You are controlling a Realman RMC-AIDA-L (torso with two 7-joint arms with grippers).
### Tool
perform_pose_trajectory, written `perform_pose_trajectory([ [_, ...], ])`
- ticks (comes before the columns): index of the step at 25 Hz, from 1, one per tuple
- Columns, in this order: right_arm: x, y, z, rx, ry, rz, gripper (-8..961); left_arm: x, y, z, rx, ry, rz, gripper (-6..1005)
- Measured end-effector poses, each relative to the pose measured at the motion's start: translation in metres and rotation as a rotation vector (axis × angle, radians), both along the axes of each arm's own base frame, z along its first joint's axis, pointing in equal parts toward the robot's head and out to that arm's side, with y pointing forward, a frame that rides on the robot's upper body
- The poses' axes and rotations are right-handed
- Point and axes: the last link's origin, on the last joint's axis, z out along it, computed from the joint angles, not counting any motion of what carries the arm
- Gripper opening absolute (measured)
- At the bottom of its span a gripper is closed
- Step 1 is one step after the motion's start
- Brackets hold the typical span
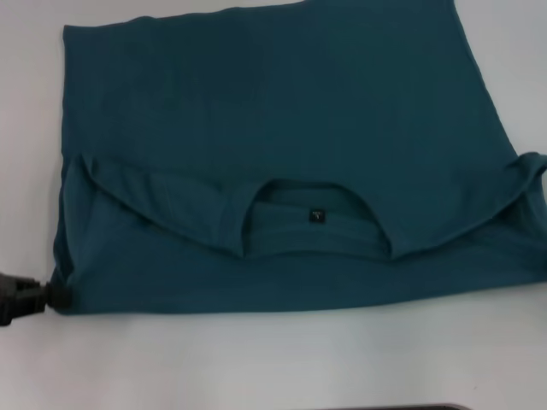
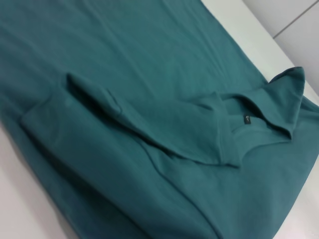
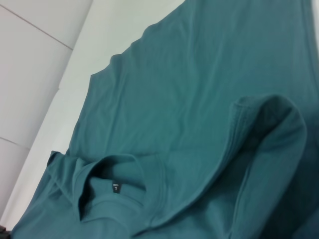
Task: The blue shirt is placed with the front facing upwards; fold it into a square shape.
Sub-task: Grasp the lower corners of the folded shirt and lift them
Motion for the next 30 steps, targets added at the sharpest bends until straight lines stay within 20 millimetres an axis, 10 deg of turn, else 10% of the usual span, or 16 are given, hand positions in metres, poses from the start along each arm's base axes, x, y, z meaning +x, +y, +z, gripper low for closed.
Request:
perform_pose_trajectory([
  [30,0.008,-0.037,-0.005,-0.023,0.018,0.0,36,-0.018,-0.036,-0.009,-0.076,0.013,0.043,41],
])
